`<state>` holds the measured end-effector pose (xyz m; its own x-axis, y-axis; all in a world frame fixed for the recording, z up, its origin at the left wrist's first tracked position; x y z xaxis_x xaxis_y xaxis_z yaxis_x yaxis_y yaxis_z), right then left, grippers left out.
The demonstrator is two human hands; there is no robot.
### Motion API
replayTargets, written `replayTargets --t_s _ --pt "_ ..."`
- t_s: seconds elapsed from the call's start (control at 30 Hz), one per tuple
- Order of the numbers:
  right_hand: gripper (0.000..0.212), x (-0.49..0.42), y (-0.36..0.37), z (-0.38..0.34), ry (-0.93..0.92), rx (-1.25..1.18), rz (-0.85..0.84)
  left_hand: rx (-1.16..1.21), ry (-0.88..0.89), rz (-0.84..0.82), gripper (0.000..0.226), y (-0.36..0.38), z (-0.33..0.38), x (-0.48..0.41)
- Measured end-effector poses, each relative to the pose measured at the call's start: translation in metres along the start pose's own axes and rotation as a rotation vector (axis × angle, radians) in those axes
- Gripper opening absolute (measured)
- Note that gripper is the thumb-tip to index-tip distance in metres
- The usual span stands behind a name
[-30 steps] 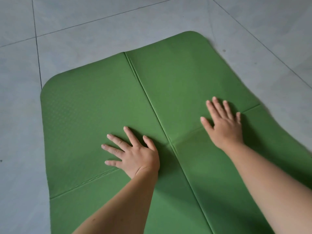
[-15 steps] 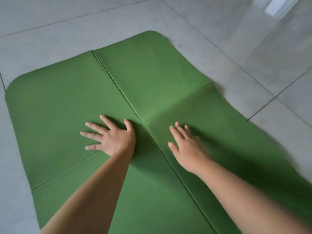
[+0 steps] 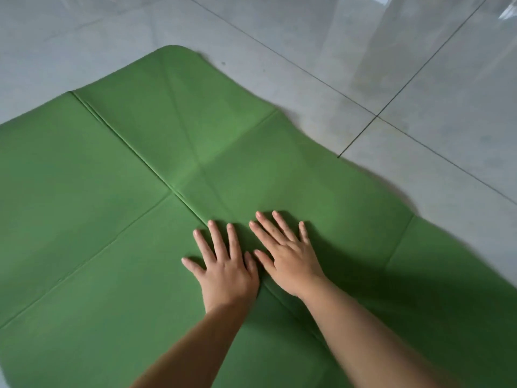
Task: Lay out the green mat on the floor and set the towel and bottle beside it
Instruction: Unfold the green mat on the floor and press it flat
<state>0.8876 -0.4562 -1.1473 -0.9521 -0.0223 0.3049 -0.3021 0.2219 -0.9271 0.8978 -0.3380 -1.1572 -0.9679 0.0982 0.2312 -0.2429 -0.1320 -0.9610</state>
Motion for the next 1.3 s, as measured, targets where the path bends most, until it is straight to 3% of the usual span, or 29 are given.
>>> replayTargets --t_s 0.17,0.3,0.4,0.5,0.57,0.67,0.77,0.87,1.0,1.1,1.3 --pt "0.072 0.029 -0.020 0.127 0.319 0.034 0.069 0.010 -0.016 0.007 0.066 -0.002 0.002 0.000" --pt "0.075 0.106 -0.029 0.238 0.639 0.016 -0.003 0.005 -0.032 0.020 0.064 -0.005 0.001 0.001" --pt "0.078 0.161 -0.018 0.274 0.830 -0.031 -0.084 0.013 -0.027 0.007 0.066 -0.006 0.003 0.001" --pt "0.076 0.168 -0.018 0.265 0.930 -0.118 -0.120 0.013 -0.024 0.015 0.065 -0.010 0.003 0.003" --pt "0.073 0.147 -0.026 0.234 0.874 -0.088 -0.050 0.030 -0.017 0.031 0.064 -0.012 0.003 0.003" --pt "0.071 0.093 -0.031 0.142 0.543 -0.065 0.090 0.041 0.000 0.040 0.063 -0.014 0.005 0.004" --pt "0.069 0.057 -0.012 0.031 0.270 -0.194 0.150 0.047 0.009 0.037 0.063 -0.013 0.005 0.003" --pt "0.056 0.054 0.009 -0.024 0.166 -0.239 0.156 0.028 0.024 0.037 0.061 -0.011 0.003 0.001" --pt "0.058 0.077 0.012 0.003 0.167 -0.065 0.220 0.038 0.059 0.013 0.062 -0.013 0.006 0.001" --pt "0.066 0.100 0.021 0.050 0.318 -0.045 0.107 0.020 0.110 -0.039 0.064 -0.013 0.002 0.000" --pt "0.071 0.183 0.035 0.135 0.639 -0.055 -0.015 -0.170 0.409 -0.251 0.080 -0.008 -0.015 -0.003"
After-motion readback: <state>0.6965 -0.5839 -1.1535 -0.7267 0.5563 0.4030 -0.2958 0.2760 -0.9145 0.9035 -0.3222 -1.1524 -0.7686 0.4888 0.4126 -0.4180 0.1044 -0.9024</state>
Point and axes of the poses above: each hand's wrist, its own x-axis away from the middle knuckle, its own y-axis out of the palm, z = x × y, the point moved 9 cm from there along -x, towards the middle knuckle, and after that the axes turned 2 degrees about z, right-handed, at the moved point
